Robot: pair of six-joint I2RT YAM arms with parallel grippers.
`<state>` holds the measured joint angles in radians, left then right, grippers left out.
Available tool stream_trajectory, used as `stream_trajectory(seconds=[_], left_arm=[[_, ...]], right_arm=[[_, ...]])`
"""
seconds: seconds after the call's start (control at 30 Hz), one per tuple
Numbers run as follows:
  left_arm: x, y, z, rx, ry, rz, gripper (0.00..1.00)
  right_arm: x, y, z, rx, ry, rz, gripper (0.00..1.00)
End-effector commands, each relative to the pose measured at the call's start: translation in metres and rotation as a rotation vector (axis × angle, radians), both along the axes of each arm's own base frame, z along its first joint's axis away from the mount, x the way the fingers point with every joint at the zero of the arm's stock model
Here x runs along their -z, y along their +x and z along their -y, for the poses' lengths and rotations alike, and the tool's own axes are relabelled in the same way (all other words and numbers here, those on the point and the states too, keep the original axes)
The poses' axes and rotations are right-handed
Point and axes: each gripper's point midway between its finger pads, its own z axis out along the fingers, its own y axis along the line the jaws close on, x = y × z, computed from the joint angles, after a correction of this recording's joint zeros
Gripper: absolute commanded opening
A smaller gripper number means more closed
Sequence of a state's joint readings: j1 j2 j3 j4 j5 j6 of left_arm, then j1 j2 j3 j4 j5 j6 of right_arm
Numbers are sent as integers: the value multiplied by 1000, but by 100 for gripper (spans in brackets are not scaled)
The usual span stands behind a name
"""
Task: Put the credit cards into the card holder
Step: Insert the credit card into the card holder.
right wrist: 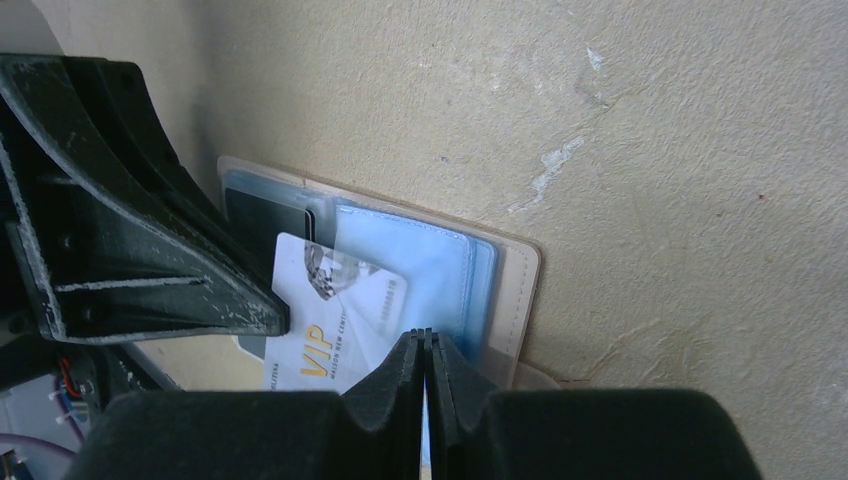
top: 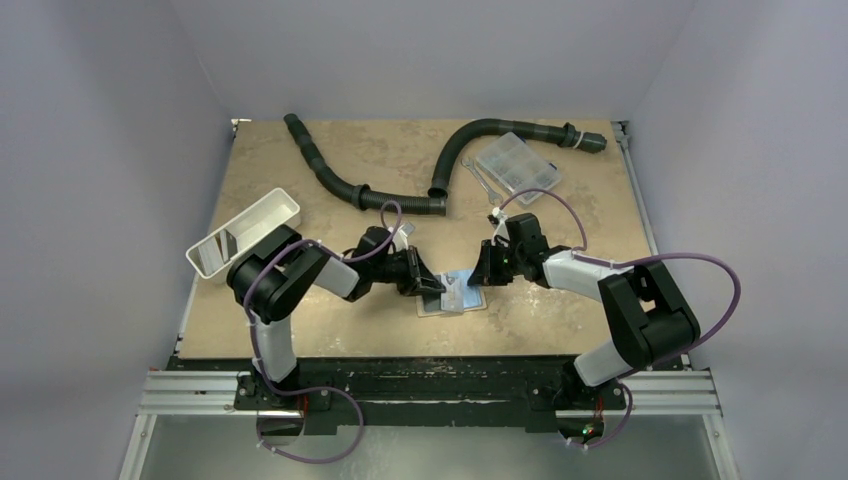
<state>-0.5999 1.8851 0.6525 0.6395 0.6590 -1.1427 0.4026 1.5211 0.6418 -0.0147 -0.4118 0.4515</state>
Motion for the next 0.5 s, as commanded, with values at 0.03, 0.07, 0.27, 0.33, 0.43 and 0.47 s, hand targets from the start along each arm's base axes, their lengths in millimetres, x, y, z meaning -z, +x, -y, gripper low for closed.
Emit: stream_trajectory(seconds=[0.03,0.07,0.27,0.33,0.43,0.47], left_arm=[[-1,7,3,-99,-19,33,0],[-1,8,2,-113,-18,34,0],[-3,12,-7,-186,4,53,0],[-3,14,-7,-199,6,55,0],[-5,16,-6,-210,3,59,0],[-5,16,-4,-208,2,60,0]], right_arm=[[7,2,11,16,-51,3,12],[7,2,11,16,-52,2,12],[7,2,11,15,-50,5,12],[7,2,11,13,-49,5,12],[7,1,10,12,-47,3,12],[7,1,10,10,-46,4,12]])
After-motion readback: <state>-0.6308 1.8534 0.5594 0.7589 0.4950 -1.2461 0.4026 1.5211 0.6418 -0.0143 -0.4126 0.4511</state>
